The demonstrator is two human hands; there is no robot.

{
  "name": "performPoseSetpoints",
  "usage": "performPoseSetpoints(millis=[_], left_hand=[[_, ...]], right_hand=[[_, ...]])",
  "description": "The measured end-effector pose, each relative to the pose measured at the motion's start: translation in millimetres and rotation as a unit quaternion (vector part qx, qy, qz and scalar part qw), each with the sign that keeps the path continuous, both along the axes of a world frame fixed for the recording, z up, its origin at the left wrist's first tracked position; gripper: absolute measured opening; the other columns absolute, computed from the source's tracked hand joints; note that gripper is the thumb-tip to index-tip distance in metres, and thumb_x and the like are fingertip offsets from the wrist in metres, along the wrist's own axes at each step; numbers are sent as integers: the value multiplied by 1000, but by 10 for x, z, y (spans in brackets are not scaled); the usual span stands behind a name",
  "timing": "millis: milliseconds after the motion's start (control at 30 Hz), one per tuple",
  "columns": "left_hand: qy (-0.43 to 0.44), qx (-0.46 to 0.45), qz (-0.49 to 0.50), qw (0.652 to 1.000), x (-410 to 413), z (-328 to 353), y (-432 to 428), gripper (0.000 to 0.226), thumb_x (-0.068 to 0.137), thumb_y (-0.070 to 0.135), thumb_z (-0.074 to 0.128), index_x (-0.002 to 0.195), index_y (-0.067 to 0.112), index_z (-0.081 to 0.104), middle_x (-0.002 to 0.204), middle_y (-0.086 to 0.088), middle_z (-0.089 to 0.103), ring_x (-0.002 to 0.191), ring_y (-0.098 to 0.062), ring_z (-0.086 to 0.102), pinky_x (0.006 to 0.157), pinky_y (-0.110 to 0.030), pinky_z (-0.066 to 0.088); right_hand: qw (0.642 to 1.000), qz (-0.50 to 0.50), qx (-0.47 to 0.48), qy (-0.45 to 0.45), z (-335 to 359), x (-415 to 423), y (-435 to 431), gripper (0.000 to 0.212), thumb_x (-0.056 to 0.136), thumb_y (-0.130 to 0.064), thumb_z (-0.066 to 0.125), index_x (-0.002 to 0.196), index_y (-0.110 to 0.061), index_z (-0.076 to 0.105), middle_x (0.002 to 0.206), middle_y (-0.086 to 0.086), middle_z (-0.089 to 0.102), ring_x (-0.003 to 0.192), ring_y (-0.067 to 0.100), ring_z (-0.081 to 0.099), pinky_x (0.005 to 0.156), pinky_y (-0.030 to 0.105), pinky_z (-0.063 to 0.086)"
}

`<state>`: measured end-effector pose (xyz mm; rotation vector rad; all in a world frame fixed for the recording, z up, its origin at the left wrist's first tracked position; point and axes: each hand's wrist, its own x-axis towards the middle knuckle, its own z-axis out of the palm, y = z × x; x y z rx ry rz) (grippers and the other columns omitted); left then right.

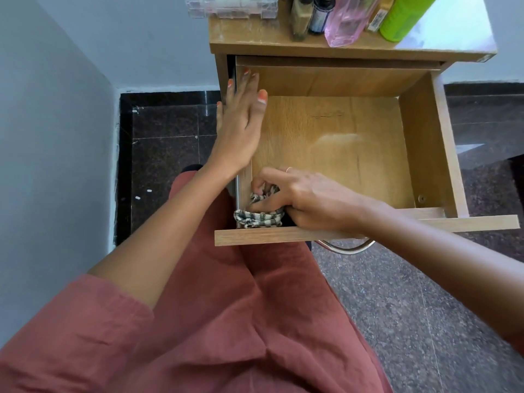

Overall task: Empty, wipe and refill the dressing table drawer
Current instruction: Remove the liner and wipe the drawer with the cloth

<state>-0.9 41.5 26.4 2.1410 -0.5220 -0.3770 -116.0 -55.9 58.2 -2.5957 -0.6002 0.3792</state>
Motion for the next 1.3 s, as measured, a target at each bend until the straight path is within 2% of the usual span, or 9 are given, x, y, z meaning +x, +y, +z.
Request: performPoseSetpoints(millis=[133, 333, 533, 633, 733, 833, 967, 1133, 1300], left_hand=[[73, -73, 26, 994, -86, 145, 88, 46, 100, 35, 16, 145, 24, 17, 155, 1, 14, 144, -16, 6, 119, -40, 5], [89, -98, 53, 990, -229, 205, 260, 48, 100, 36, 16, 146, 23, 17, 155, 3, 17, 143, -11, 11, 119, -32, 10], [131, -82, 99, 983, -445, 218, 446, 48, 98, 40, 15, 145, 30, 16, 153, 6, 20, 142, -11, 14, 118, -32, 12], [145, -43, 105, 983, -562, 245, 441, 48, 97, 44, 13, 145, 37, 15, 153, 7, 22, 141, -15, 20, 116, -36, 16], [138, -71, 126, 980, -580, 243, 435, 48, 97, 42, 12, 145, 35, 15, 153, 5, 23, 140, -12, 22, 104, -17, 18], [133, -82, 139, 978, -574, 232, 439, 49, 98, 42, 11, 145, 33, 15, 153, 7, 20, 140, -8, 19, 91, -1, 13], [132, -80, 142, 978, -596, 227, 435, 49, 97, 44, 10, 145, 35, 15, 153, 9, 20, 141, -7, 17, 97, -8, 12], [125, -84, 141, 978, -565, 240, 434, 48, 97, 43, 12, 145, 34, 14, 153, 9, 20, 141, -8, 17, 100, -15, 15], [130, -56, 126, 982, -576, 266, 431, 49, 97, 45, 12, 145, 36, 11, 153, 8, 19, 140, -9, 19, 98, -13, 20]], right_hand=[[998, -30, -12, -45, -45, 210, -93, 58, 72, -8, 23, 108, -21, 67, 110, 11, 58, 85, 29, 58, 60, 33, 47], [983, -122, -125, -52, -149, 594, -298, 41, 87, -3, 43, 121, -19, 58, 130, 10, 45, 113, 31, 48, 89, 46, 45], [917, -367, 154, 34, -151, 518, -270, 34, 84, 4, 42, 111, -5, 60, 118, 4, 48, 111, 15, 44, 85, 16, 37], [924, -312, 206, 78, -33, 377, -146, 36, 88, -4, 51, 124, -5, 47, 120, 1, 39, 108, 8, 40, 75, -1, 40], [973, -174, 145, 32, -17, 168, 32, 46, 88, -15, 56, 130, -12, 41, 129, 3, 37, 108, 10, 44, 85, 13, 43], [999, -21, 48, -4, 4, 74, 83, 34, 87, -15, 56, 120, -21, 55, 133, 6, 40, 102, 15, 54, 78, 25, 50], [993, 55, 80, 63, 10, 162, 57, 39, 78, 0, 57, 109, -22, 67, 127, 7, 46, 110, 15, 52, 81, 32, 51], [993, 16, 113, 7, -134, 261, 41, 33, 79, -5, 49, 104, -16, 68, 122, 12, 49, 107, 18, 53, 71, 29, 54], [968, -161, 185, -46, -290, 630, -43, 29, 83, -4, 57, 111, -7, 62, 109, 6, 37, 98, 3, 40, 93, 13, 41]])
